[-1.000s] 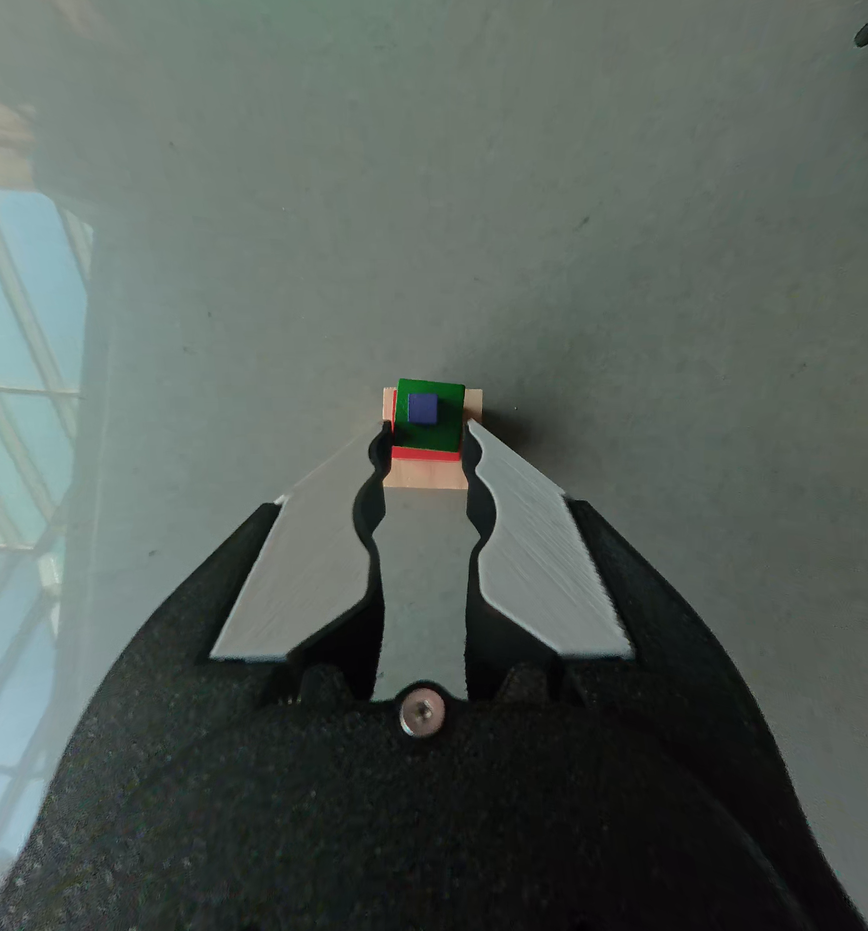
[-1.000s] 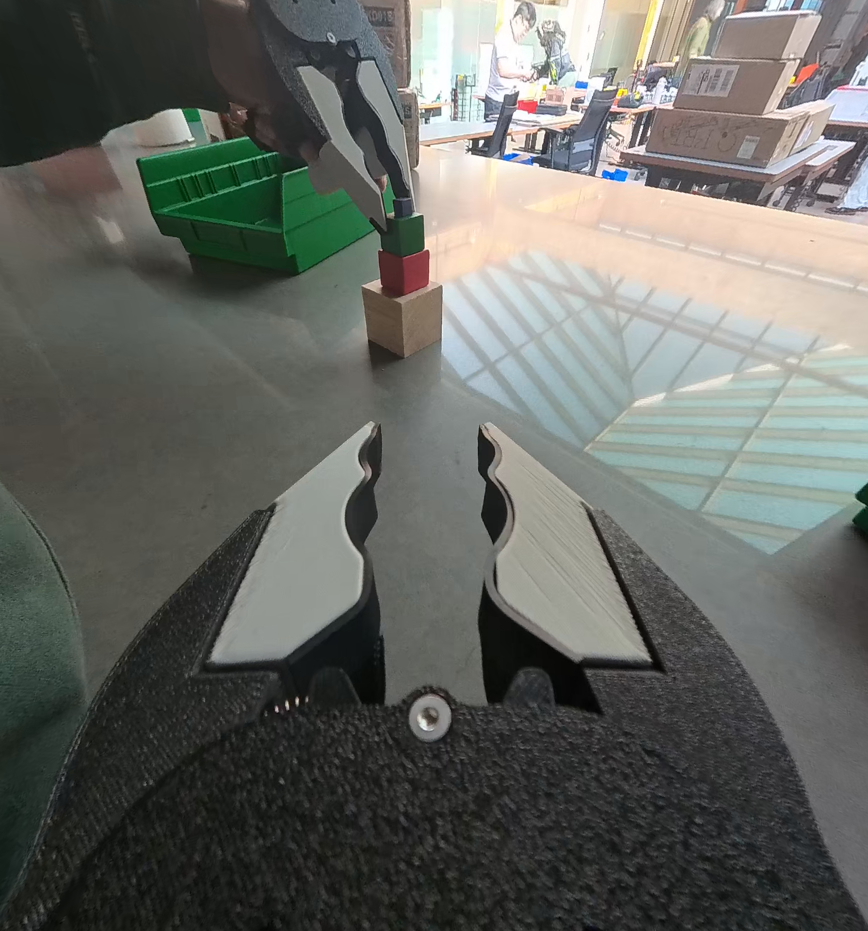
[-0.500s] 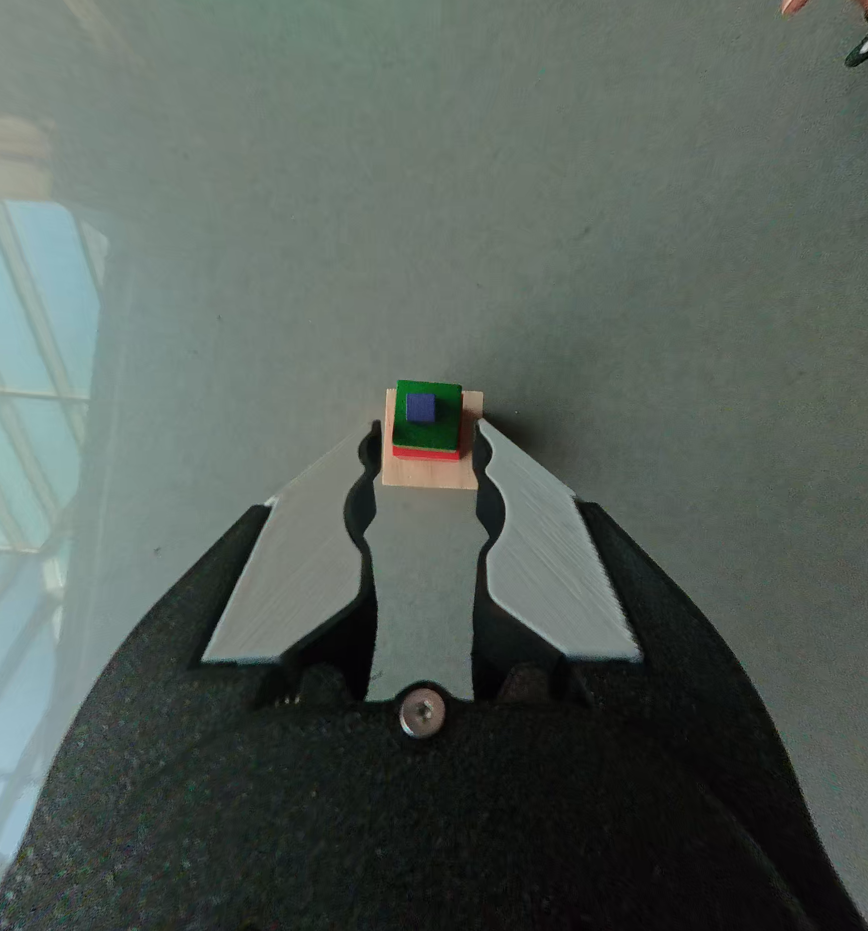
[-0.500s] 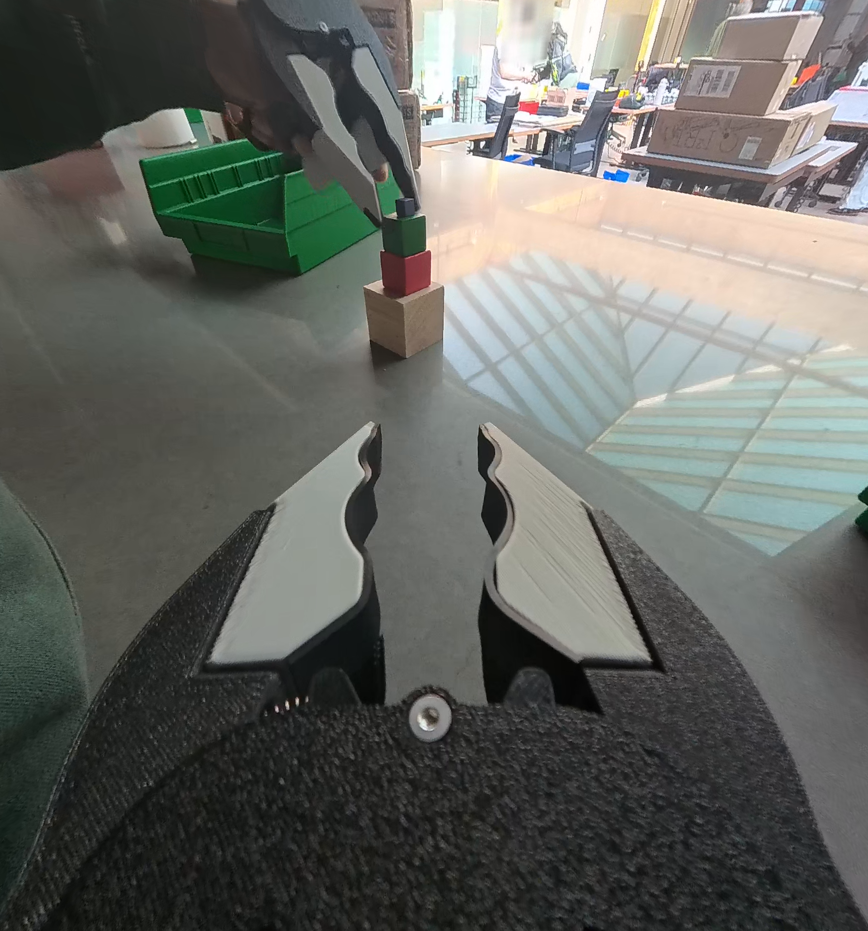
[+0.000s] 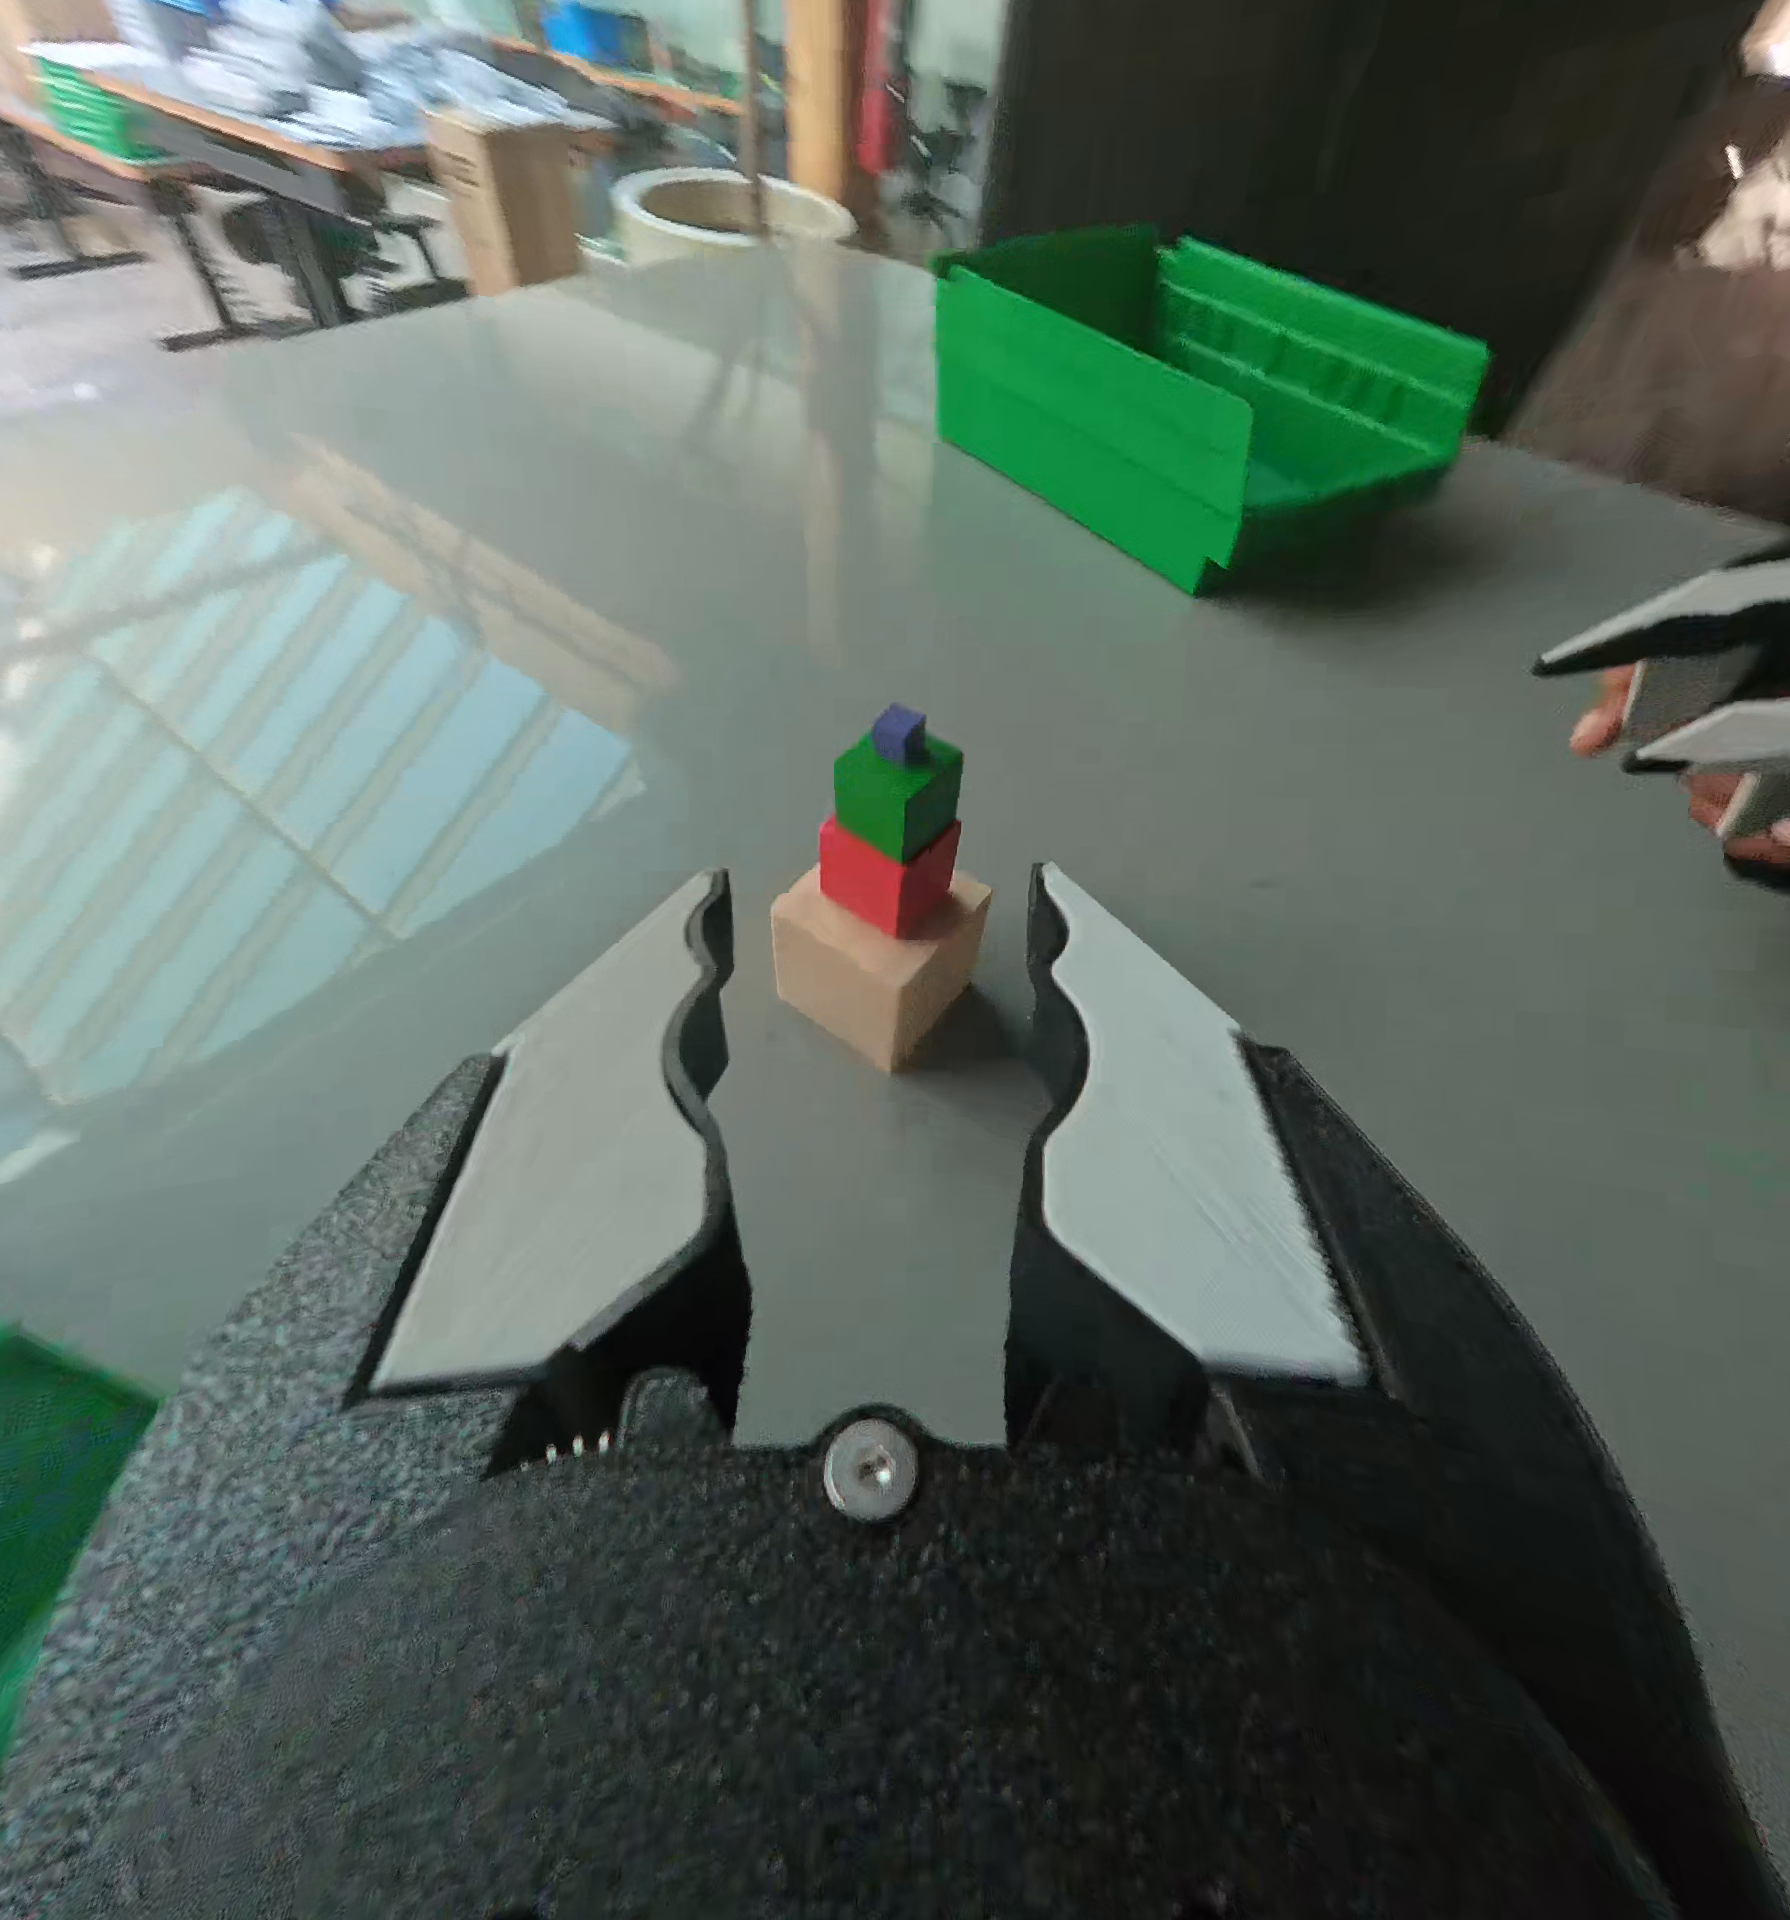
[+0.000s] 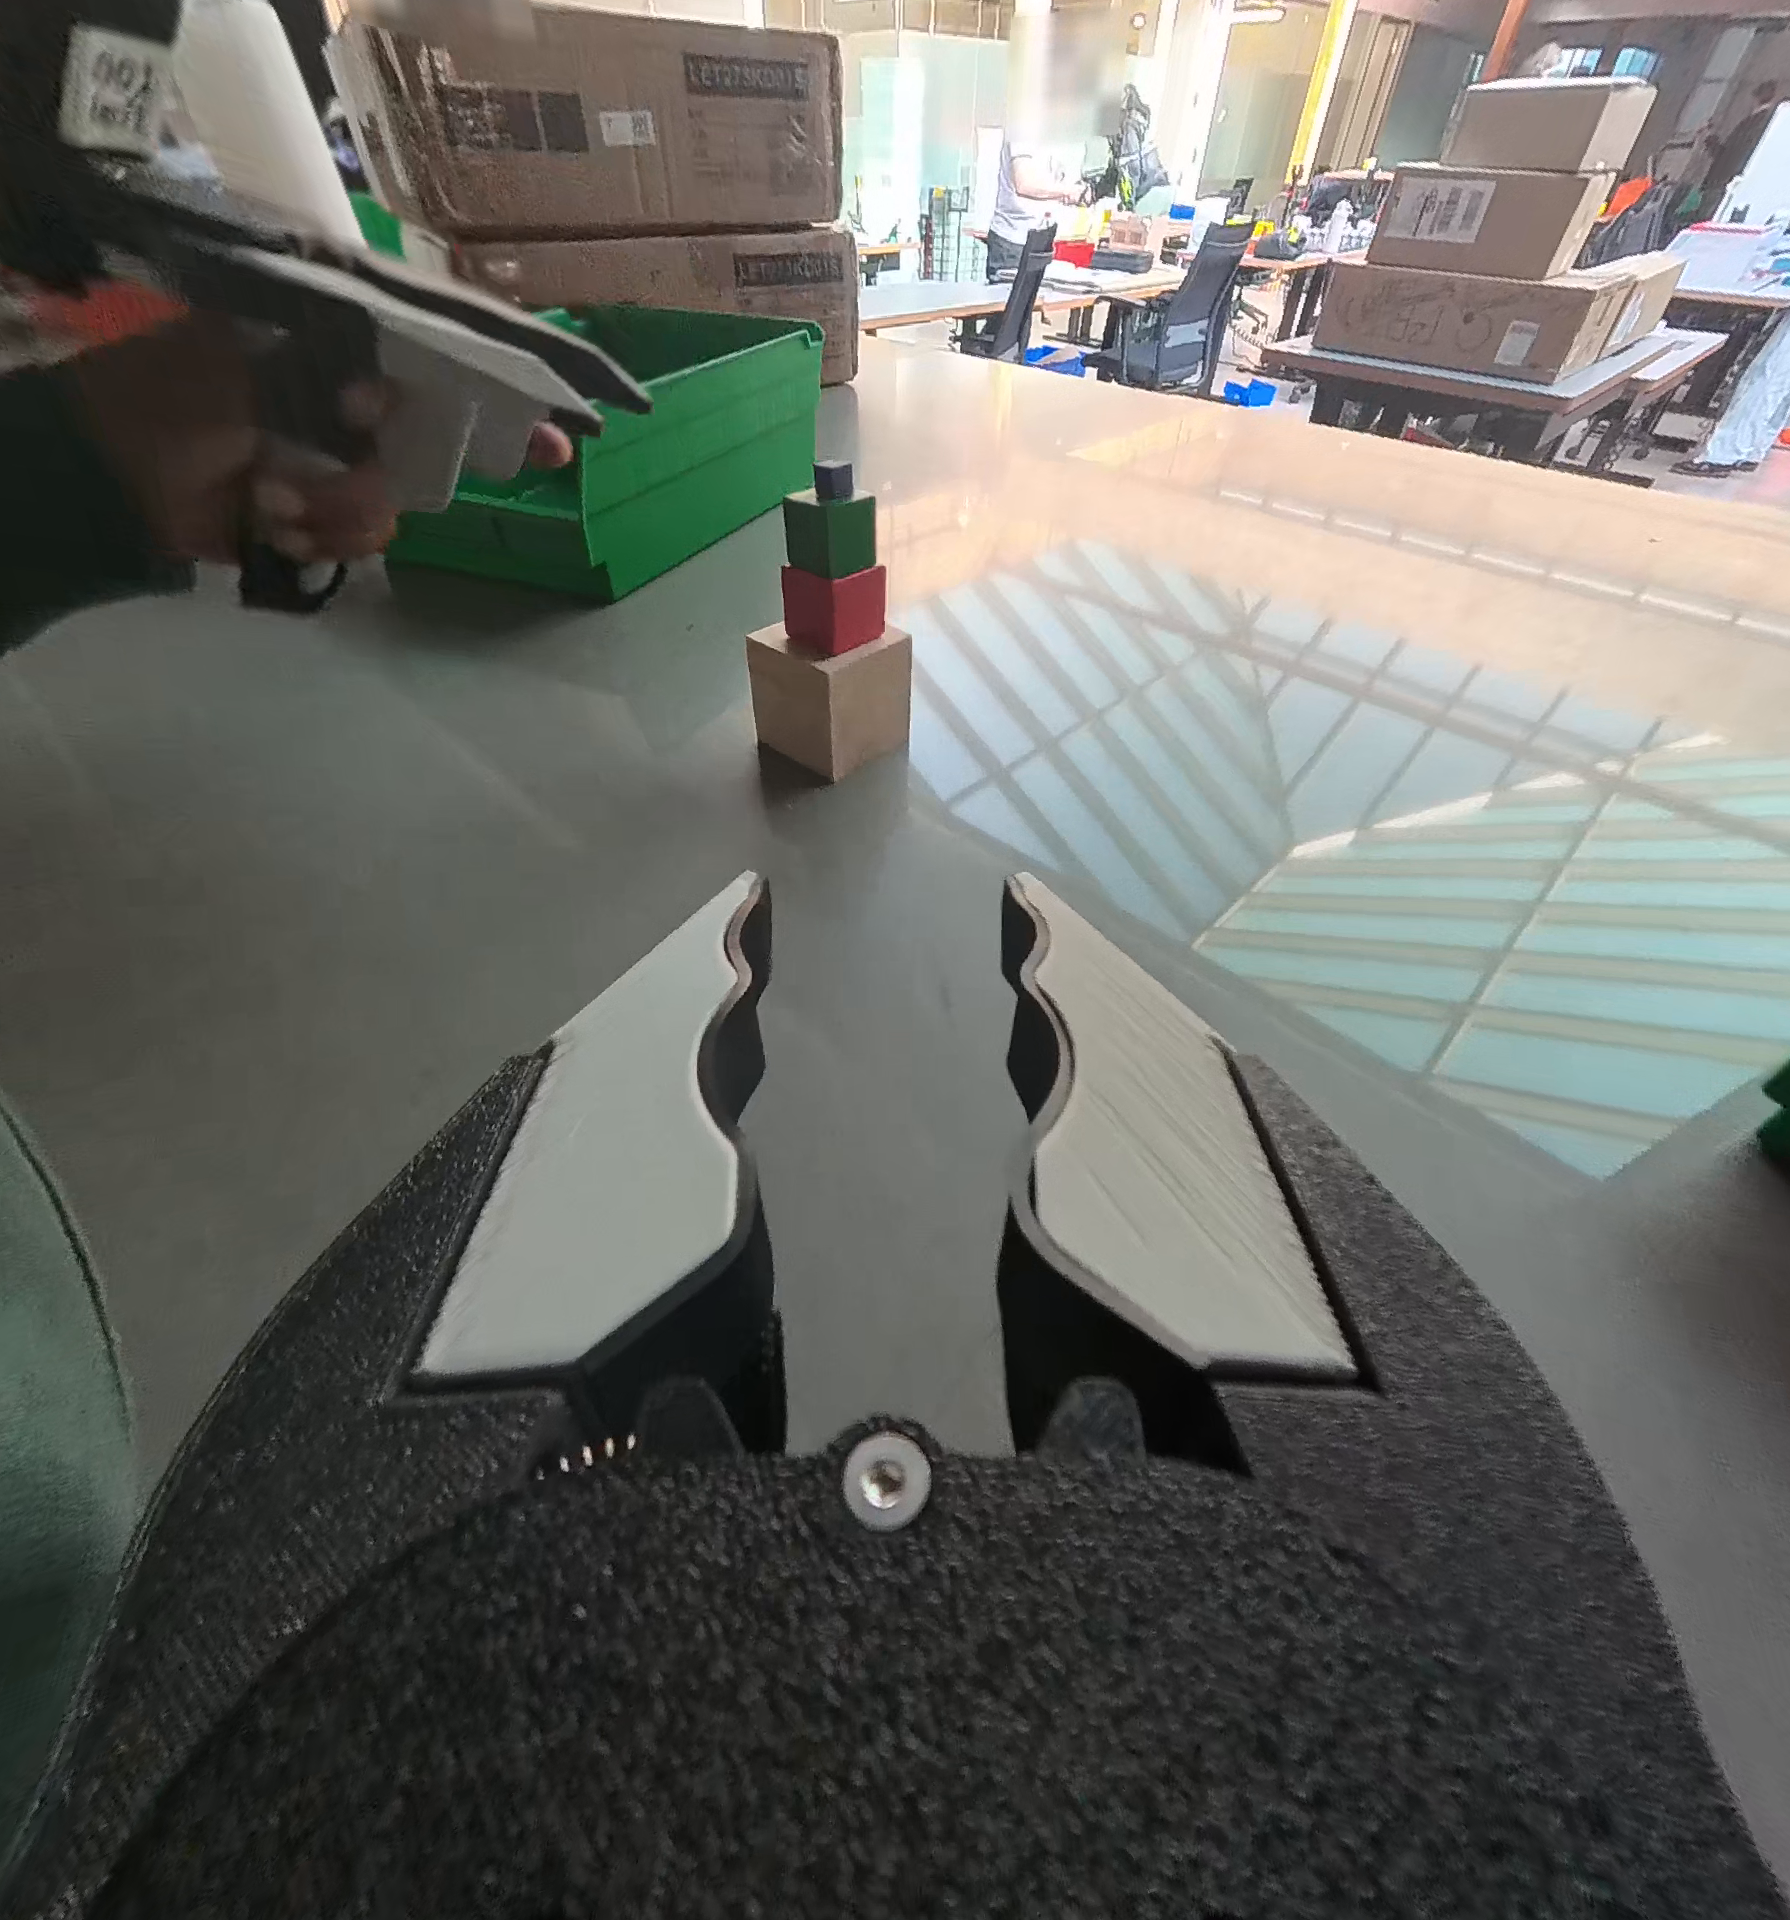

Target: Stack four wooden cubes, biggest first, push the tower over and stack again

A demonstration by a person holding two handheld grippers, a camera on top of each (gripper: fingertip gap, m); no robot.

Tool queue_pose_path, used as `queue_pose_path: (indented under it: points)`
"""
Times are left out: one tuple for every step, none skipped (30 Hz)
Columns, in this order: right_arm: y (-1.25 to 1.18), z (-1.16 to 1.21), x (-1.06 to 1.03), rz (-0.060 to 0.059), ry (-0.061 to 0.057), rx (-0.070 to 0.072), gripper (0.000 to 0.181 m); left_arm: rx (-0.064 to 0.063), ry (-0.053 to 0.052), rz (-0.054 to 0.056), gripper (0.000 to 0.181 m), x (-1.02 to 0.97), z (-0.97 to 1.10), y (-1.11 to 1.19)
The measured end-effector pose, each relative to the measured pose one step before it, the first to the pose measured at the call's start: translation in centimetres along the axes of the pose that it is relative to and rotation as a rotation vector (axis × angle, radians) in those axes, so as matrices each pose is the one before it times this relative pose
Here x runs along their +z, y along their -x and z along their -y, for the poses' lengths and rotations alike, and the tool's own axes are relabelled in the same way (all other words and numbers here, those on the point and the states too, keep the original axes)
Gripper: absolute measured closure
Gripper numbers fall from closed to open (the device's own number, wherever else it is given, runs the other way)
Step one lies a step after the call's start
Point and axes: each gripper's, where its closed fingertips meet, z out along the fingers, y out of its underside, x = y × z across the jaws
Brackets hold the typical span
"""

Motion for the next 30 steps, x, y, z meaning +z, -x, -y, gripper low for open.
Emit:
queue_pose_path:
  points:
    - [0.061,0.101,0.19,-0.0003,0.0019,-0.0022,0.135,-0.049,-0.0345,0.041,0.124,-0.574,-0.562,0.074]
    - [0.021,0.106,0.185,-0.0029,0.0015,-0.0018,0.133,-0.0434,-0.033,0.0431,0.124,-0.599,-0.53,0.161]
    - [0.006,0.121,0.186,-0.0038,-0.0006,-0.0006,0.13,-0.0349,-0.029,0.0405,0.122,-0.601,-0.467,0.16]
    - [0.009,0.131,0.17,-0.0034,-0.0017,0.0016,0.128,-0.0272,-0.0228,0.0369,0.121,-0.6,-0.437,0.138]
    - [0.02,0.116,0.174,-0.0019,-0.0013,0.0032,0.126,-0.0215,-0.0196,0.034,0.12,-0.586,-0.352,0.121]
    - [0.05,0.085,0.167,0.0002,-0.0014,0.0029,0.125,-0.0161,-0.0196,0.0271,0.119,-0.58,-0.234,0.034]
    - [0.072,0.092,0.172,0.001,-0.001,0.0015,0.125,-0.0091,-0.0147,0.0219,0.118,-0.528,-0.18,-0.026]
    - [0.127,0.059,0.162,0.0025,0.0007,-0.0007,0.125,-0.0014,-0.007,0.0222,0.118,-0.46,-0.219,0.018]
    - [0.177,0.05,0.162,0.0038,0.0022,-0.003,0.124,0.0049,-0.0006,0.0216,0.117,-0.381,-0.262,0.045]
    - [0.187,0.058,0.132,0.0028,0.002,-0.0052,0.124,0.0072,0.001,0.0176,0.116,-0.309,-0.262,0.026]
    - [0.175,0.05,0.116,0.0024,0.0024,-0.006,0.124,0.0057,0.0013,0.0149,0.116,-0.259,-0.264,0.038]
    - [0.18,0.028,0.092,0.0029,0.0031,-0.0058,0.124,0.0047,0.0048,0.0168,0.116,-0.185,-0.312,0.113]
    - [0.154,0.032,0.067,0.0023,0.0023,-0.0048,0.124,0.0062,0.0065,0.0155,0.116,-0.133,-0.347,0.144]
    - [0.09,-0.011,0.034,0.0014,0.0026,-0.003,0.124,0.0048,0.0061,0.0167,0.117,-0.079,-0.338,0.223]
    - [0.026,-0.063,0.011,-0.0004,0.0038,-0.0009,0.124,0.0014,0.0052,0.0226,0.12,-0.031,-0.307,0.336]
    - [-0.047,-0.114,-0.006,-0.0024,0.0049,0.0012,0.124,0.0003,0.0037,0.0232,0.123,0.021,-0.258,0.391]
    - [-0.064,-0.159,-0.023,-0.0026,0.0065,0.004,0.124,-0.0024,0.0062,0.0207,0.128,0.082,-0.258,0.375]
    - [-0.036,-0.171,-0.07,-0.0027,0.0066,0.006,0.125,-0.0044,0.0125,0.0163,0.134,0.178,-0.286,0.321]
    - [-0.011,-0.159,-0.115,-0.0031,0.0047,0.0062,0.125,-0.0043,0.0207,0.019,0.141,0.265,-0.349,0.327]
    - [0.024,-0.19,-0.127,-0.0031,0.0045,0.0047,0.125,-0.0018,0.0289,0.0269,0.153,0.359,-0.389,0.428]
    - [0.037,-0.272,-0.152,-0.0032,0.0074,0.0014,0.125,0.0083,0.0279,0.0258,0.163,0.437,-0.316,0.37]
    - [-0.006,-0.247,-0.181,-0.0061,0.0063,-0.0025,0.125,0.0183,0.0186,0.0254,0.176,0.487,-0.101,0.291]
    - [-0.095,-0.184,-0.241,-0.0111,0.0039,-0.0033,0.125,0.022,0.014,0.0285,0.181,0.568,0.058,0.263]
    - [-0.159,-0.091,-0.299,-0.0126,0.0016,-0.0025,0.125,0.0227,0.0182,0.0227,0.181,0.694,0.08,0.117]
    - [-0.234,-0.025,-0.347,-0.0138,-0.0019,-0.0009,0.124,0.0195,0.0151,0.0112,0.181,0.799,0.183,-0.085]
    - [-0.321,0.022,-0.383,-0.0161,-0.005,0.0005,0.124,0.014,0.0084,0.0106,0.181,0.894,0.312,-0.11]
    - [-0.399,0.022,-0.395,-0.0168,-0.0063,0.0025,0.124,0.0161,0.0097,0.0113,0.181,1.023,0.299,-0.166]
    - [-0.438,0.01,-0.362,-0.0161,-0.0064,0.0047,0.124,0.0228,0.016,0.0095,0.181,1.156,0.21,-0.255]
    - [-0.434,-0.003,-0.329,-0.0156,-0.006,0.0054,0.124,0.0259,0.0156,0.0062,0.181,1.225,0.241,-0.427]
    - [-0.401,-0.01,-0.274,-0.0137,-0.0057,0.0041,0.125,0.0263,0.0109,0.0005,0.181,1.192,0.388,-0.68]
